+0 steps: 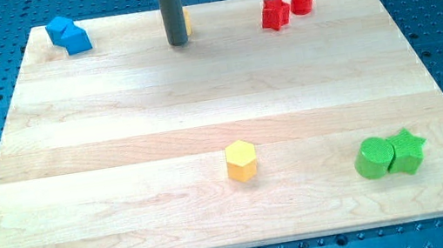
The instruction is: Place your arm to the bottom left of the cube
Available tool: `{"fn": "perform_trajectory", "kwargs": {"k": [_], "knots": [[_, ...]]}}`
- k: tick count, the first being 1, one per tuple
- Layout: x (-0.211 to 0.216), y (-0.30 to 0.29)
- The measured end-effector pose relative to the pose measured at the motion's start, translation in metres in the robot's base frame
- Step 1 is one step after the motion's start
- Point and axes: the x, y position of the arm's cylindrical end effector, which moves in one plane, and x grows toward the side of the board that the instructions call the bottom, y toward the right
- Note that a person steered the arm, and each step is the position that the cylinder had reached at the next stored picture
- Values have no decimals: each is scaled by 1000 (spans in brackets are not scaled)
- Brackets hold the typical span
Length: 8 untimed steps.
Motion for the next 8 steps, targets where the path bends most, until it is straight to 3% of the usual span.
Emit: {"fn": "perform_trajectory", "kwargs": {"k": [2, 3, 5, 8], "knots": [[-22, 33], [14, -39], [24, -193], [23, -237]]}}
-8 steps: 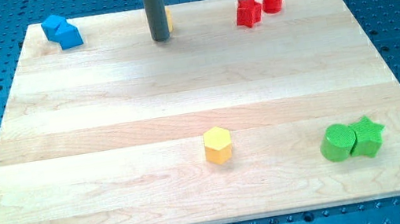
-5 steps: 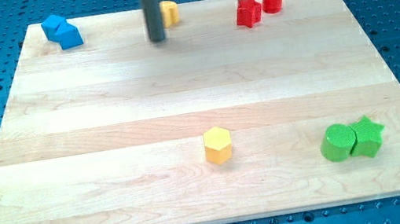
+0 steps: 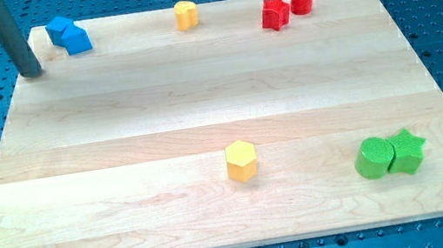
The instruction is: Place your arm to the bottom left of the cube
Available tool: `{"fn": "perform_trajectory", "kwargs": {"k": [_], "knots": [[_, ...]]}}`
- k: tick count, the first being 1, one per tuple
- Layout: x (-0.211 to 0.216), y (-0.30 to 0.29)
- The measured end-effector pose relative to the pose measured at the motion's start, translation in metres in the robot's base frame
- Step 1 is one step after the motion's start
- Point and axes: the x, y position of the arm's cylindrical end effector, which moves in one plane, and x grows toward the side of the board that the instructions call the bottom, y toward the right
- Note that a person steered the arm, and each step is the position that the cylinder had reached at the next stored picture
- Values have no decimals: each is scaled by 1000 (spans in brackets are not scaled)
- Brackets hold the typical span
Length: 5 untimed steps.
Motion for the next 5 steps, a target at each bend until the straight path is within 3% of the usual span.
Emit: {"fn": "perform_trajectory", "kwargs": {"k": [5], "knots": [[2, -21]]}}
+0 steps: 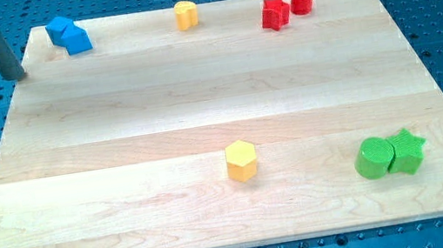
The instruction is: Place your arm to the bottom left of the cube
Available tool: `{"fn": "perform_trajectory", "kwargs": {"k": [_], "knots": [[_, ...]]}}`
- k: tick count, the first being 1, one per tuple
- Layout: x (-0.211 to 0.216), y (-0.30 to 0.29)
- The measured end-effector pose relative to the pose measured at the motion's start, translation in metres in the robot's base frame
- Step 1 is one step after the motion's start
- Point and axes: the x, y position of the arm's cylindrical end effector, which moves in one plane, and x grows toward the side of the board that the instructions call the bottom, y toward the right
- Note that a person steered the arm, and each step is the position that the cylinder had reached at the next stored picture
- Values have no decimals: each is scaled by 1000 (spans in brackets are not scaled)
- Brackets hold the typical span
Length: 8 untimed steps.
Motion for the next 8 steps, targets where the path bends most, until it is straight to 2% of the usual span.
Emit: {"fn": "perform_trajectory", "kwargs": {"k": [1, 3, 5, 8], "knots": [[-2, 0], [-32, 9], [-33, 12], [-51, 63]]}}
